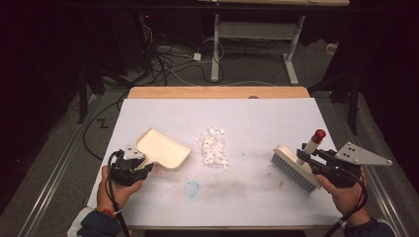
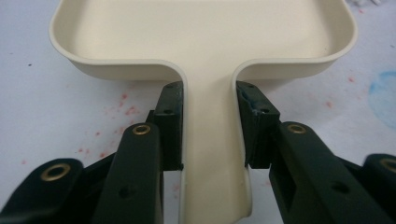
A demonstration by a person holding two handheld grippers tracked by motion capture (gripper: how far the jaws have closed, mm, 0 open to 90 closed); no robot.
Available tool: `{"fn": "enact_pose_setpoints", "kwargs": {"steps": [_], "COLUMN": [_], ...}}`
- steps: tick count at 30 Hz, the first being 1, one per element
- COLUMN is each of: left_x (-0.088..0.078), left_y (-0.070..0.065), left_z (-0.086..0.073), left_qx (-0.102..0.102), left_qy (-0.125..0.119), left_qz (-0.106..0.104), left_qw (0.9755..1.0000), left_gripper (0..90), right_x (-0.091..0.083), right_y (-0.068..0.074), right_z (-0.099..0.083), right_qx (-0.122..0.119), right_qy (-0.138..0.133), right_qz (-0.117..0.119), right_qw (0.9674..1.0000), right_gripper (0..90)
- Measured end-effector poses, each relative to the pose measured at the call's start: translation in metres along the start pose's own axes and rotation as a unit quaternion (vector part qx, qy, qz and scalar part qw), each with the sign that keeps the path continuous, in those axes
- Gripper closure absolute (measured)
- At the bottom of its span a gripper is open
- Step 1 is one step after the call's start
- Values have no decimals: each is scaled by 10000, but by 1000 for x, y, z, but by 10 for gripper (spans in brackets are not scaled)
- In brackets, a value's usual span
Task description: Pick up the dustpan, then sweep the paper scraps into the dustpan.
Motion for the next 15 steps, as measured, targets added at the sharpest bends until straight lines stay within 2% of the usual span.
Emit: {"fn": "enact_pose_setpoints", "kwargs": {"steps": [2, 3, 6, 7, 11, 15], "left_x": [-2, -4, -6, -9, -13, -17], "left_y": [-8, -15, -21, -25, -29, -37], "left_z": [-1, -3, -5, -7, -11, -19], "left_qx": [111, 218, 317, 367, 391, 490], "left_qy": [36, 67, 91, 146, 161, 282], "left_qz": [-91, -158, -202, -275, -338, -446], "left_qw": [9999, 9996, 9993, 9988, 9985, 9974], "left_gripper": [637, 637, 637, 637, 637, 637], "right_x": [1, 3, 6, 9, 20, 37], "right_y": [0, 0, 1, 2, 0, -6], "right_z": [-1, -1, -1, 1, 3, 5], "right_qx": [3, -81, -148, -211, -195, -131], "right_qy": [42, 62, 79, 45, 45, 36], "right_qz": [-10, -29, 2, 4, 27, 1], "right_qw": [10000, 9999, 9999, 9998, 9998, 9999], "right_gripper": [704, 704, 704, 704, 704, 704]}}
Point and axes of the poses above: each handheld gripper's, and its own axes: x roughly forward along the jaws, z roughly out of its top, y roughly to its left, the point moved 10 cm from there along x, roughly forward along the jaws, and after that the axes turned 8 degrees about -y, right-handed, at the moved point
